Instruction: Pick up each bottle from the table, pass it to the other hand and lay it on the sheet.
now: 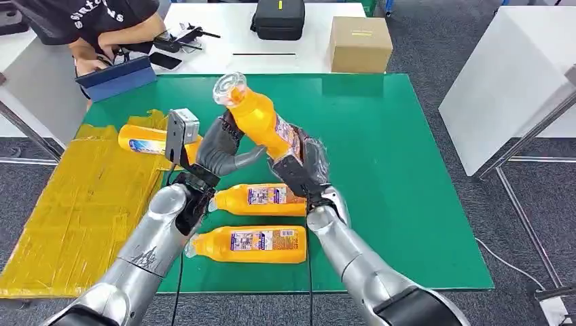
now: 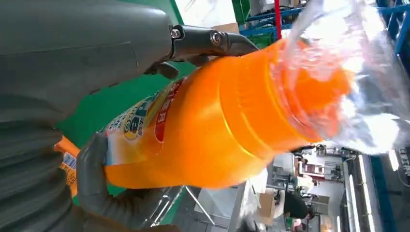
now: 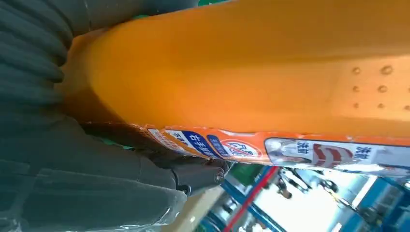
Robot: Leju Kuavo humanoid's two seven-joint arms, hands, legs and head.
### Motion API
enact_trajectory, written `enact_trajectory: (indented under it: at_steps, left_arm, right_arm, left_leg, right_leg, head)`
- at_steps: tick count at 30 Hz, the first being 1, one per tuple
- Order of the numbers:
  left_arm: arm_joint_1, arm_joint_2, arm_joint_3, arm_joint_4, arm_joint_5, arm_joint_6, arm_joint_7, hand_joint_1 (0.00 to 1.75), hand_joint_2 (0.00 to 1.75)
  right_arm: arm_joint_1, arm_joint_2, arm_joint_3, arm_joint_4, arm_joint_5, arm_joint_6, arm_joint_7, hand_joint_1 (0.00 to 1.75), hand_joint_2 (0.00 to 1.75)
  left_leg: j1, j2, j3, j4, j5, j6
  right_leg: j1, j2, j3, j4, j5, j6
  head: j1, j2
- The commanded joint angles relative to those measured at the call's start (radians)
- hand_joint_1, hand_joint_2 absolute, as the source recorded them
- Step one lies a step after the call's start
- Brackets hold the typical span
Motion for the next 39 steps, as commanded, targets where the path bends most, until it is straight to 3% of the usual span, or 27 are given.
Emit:
enact_trajectory:
  at_steps: [1,16,28,32,39]
  left_arm:
    - [-0.026,0.012,-0.031,0.063,0.000,0.002,0.008,0.00,1.75]
    - [-0.039,-0.013,0.001,0.143,0.039,-0.010,-0.020,0.00,1.75]
    - [-0.060,-0.040,0.084,0.165,0.151,-0.008,-0.017,0.00,1.75]
    - [-0.062,-0.040,0.084,0.166,0.152,-0.007,-0.017,0.00,1.75]
    - [-0.049,-0.046,0.160,0.116,0.241,0.027,-0.050,0.00,1.75]
  right_arm:
    - [-0.089,0.014,0.052,0.092,0.003,-0.010,-0.008,1.75,1.75]
    - [-0.095,0.042,0.121,0.088,-0.023,-0.086,-0.044,1.75,1.75]
    - [-0.076,0.042,0.351,0.039,-0.153,-0.107,0.026,1.75,1.75]
    - [-0.074,0.042,0.358,0.039,-0.159,-0.111,0.027,1.75,1.75]
    - [-0.079,0.042,0.480,0.068,-0.250,-0.127,0.041,1.75,1.75]
  left_leg:
    - [0.000,0.000,0.001,0.000,0.000,-0.002]
    - [0.000,0.001,0.003,0.001,-0.002,-0.003]
    - [0.001,0.001,0.001,0.001,-0.001,-0.002]
    - [0.001,0.000,0.002,0.001,-0.001,-0.003]
    - [0.001,0.001,0.002,0.001,-0.002,-0.003]
  right_leg:
    - [0.000,0.000,0.001,0.000,0.000,-0.001]
    - [0.000,0.000,0.003,0.001,-0.002,-0.001]
    - [0.000,0.000,0.001,0.001,-0.001,-0.001]
    - [0.001,-0.001,0.002,0.001,-0.001,-0.001]
    - [0.001,0.001,0.002,0.001,-0.001,-0.001]
  head:
    - [0.000,0.000]
    - [0.000,0.000]
    - [0.000,0.000]
    - [0.000,0.000]
    - [0.000,0.000]
